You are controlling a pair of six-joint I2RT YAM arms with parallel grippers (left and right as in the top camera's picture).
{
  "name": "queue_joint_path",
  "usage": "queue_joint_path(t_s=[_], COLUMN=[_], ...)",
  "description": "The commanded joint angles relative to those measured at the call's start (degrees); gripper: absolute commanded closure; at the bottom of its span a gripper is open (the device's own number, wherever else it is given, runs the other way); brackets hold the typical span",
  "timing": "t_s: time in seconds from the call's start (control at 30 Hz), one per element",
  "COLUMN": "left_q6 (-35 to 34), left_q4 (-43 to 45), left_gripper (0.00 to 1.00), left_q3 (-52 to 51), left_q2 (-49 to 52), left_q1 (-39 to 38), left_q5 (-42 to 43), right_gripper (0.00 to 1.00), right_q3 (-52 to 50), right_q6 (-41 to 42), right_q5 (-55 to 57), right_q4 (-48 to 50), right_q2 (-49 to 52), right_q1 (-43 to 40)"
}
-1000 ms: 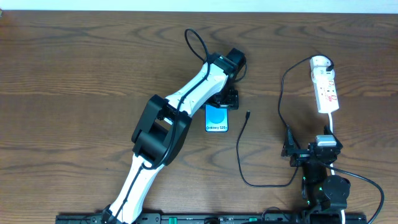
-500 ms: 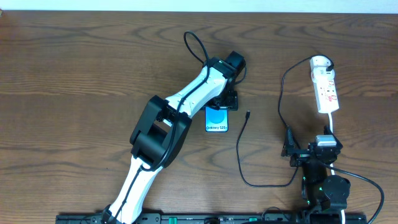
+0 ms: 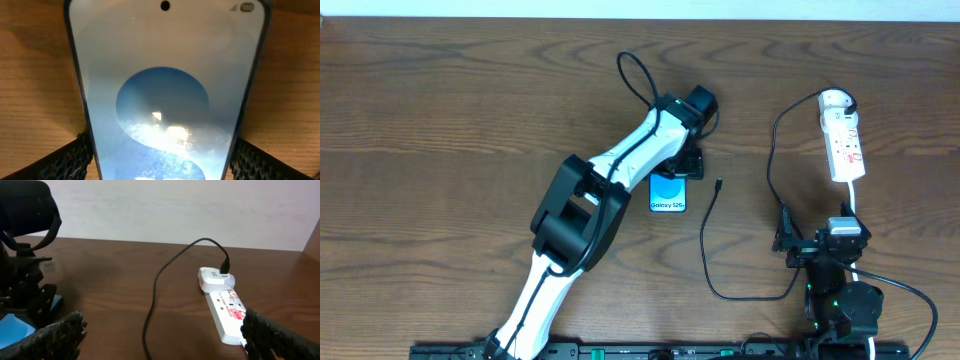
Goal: Plug charger to phone and switch on socket
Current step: 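Lower the left gripper and close it on the phone's top edge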
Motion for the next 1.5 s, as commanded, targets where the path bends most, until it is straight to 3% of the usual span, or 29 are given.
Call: queue_joint_path(t_s=[0.0,0.37,0.67,0.93,1.47], left_q6=[-1.2,-1.2,-1.2,-1.1,-0.9], left_q4=[-0.7,-1.0,-1.2,-1.5,-7.3], left_gripper=[0.11,0.12,0.24,0.24,0.24], left_q3=[-2.4,-2.4,-2.4,-2.2,-1.7], left_q2=[2.6,2.6,2.5,2.0,-12.0], left_q1=[-1.0,-1.0,-1.0,-0.9,1.3], left_q5=[-2.2,-2.2,-2.2,-2.2,-1.5], right_gripper=[0.01,0.01,0.01,0.01,0.01], right_q3=[-0.1,-0.1,-0.1,-0.1,-0.1], right_q6=[0.6,0.6,0.6,0.6,0.6], right_q5=[0.0,0.0,0.0,0.0,0.0], right_q4=[-0.2,-0.2,-0.2,-0.2,-0.2], right_q2=[-0.2,-0.2,-0.2,-0.2,-0.2], right_q1=[0.6,0.6,0.6,0.6,0.6])
